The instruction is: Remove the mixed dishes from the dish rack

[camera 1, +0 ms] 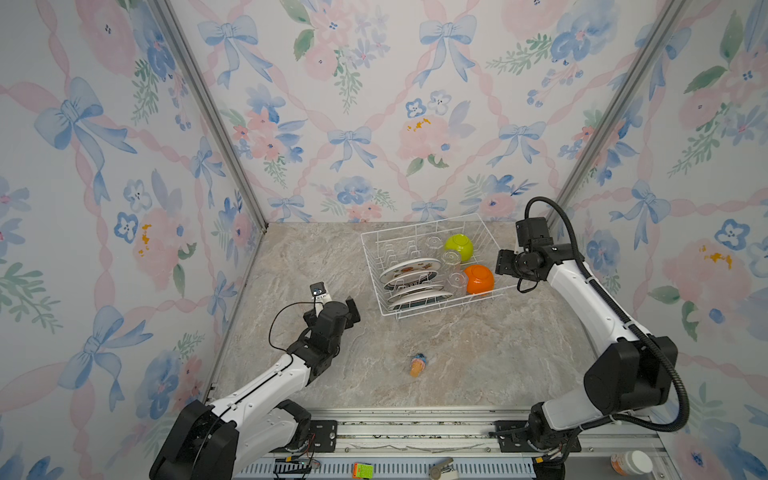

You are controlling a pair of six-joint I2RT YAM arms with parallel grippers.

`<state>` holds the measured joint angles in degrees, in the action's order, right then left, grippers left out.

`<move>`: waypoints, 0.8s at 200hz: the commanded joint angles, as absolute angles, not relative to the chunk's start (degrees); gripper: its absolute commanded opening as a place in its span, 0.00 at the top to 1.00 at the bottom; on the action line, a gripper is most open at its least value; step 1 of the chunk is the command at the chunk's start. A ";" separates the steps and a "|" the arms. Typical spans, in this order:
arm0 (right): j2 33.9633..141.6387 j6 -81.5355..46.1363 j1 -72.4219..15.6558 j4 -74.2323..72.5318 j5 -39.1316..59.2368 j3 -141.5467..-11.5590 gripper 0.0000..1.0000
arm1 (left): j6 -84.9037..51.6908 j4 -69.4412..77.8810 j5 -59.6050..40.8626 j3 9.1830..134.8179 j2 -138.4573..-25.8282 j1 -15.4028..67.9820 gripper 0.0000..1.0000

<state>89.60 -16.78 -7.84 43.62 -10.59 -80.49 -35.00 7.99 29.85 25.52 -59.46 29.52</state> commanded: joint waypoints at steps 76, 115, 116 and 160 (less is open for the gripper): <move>102.98 -9.36 -5.12 40.50 -14.27 -85.90 0.37 | -34.02 2.93 20.45 31.03 -58.47 29.09 0.02; 105.29 -9.11 -4.44 37.15 -11.50 -85.47 0.39 | -34.57 2.71 21.04 30.64 -57.22 29.16 0.02; 105.38 -9.12 -4.42 37.07 -11.46 -85.45 0.40 | -34.55 2.72 21.07 30.65 -57.22 29.17 0.02; 107.69 -9.12 -3.21 34.37 -8.57 -86.09 0.45 | -34.51 2.46 21.56 31.35 -57.91 29.10 0.02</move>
<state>106.04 -9.76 -3.92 36.38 -11.20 -84.40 -34.89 2.98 21.15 30.35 -57.93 29.54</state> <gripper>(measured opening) 0.562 0.979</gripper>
